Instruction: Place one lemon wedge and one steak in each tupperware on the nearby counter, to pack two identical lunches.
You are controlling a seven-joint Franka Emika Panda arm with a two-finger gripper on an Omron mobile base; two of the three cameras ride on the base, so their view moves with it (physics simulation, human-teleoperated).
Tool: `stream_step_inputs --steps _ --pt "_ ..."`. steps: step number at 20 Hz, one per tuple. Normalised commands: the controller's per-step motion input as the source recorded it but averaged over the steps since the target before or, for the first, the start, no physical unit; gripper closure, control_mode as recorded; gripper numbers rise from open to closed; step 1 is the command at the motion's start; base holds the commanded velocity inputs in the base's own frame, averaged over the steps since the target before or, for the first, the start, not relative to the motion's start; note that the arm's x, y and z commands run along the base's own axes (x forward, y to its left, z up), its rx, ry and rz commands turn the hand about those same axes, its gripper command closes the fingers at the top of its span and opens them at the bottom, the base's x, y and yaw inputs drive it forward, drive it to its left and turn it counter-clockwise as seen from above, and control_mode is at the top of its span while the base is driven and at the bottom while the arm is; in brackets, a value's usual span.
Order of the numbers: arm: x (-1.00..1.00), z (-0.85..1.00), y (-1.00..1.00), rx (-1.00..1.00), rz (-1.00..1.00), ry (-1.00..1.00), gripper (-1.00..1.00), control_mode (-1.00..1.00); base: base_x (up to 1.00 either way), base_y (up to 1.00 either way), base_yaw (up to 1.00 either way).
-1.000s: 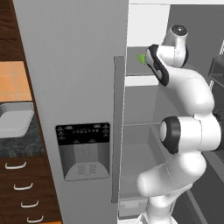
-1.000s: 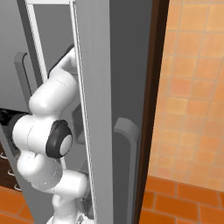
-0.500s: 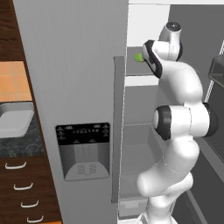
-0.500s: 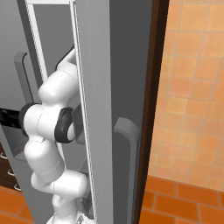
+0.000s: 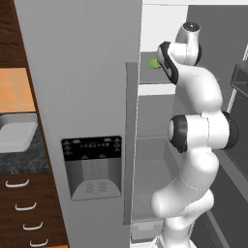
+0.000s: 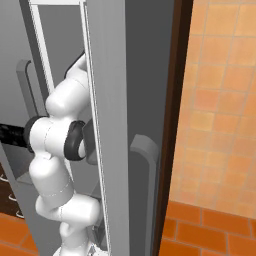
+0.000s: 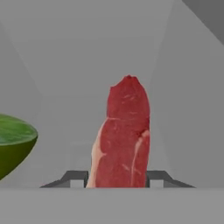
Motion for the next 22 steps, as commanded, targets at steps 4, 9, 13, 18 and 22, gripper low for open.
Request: stream_step_inputs --steps 4,9,13,18,22 --pt "-0.83 -0.3 0.34 0.0 0.0 0.12 1.0 -1.0 0.0 0.0 0.0" --pt "-1.0 -0.16 0.4 0.0 0.0 0.07 1.0 -1.0 0.0 0.0 0.0" --pt "-1.0 -0.07 0.29 0.0 0.0 0.05 1.0 -1.0 0.0 0.0 0.0" --pt "-1.0 0.0 0.2 0.0 0.0 0.05 1.0 -1.0 0.0 0.0 0.0" --pt "-1.0 -0.11 0.2 0.0 0.0 0.0 1.0 -1.0 0.0 0.0 0.0"
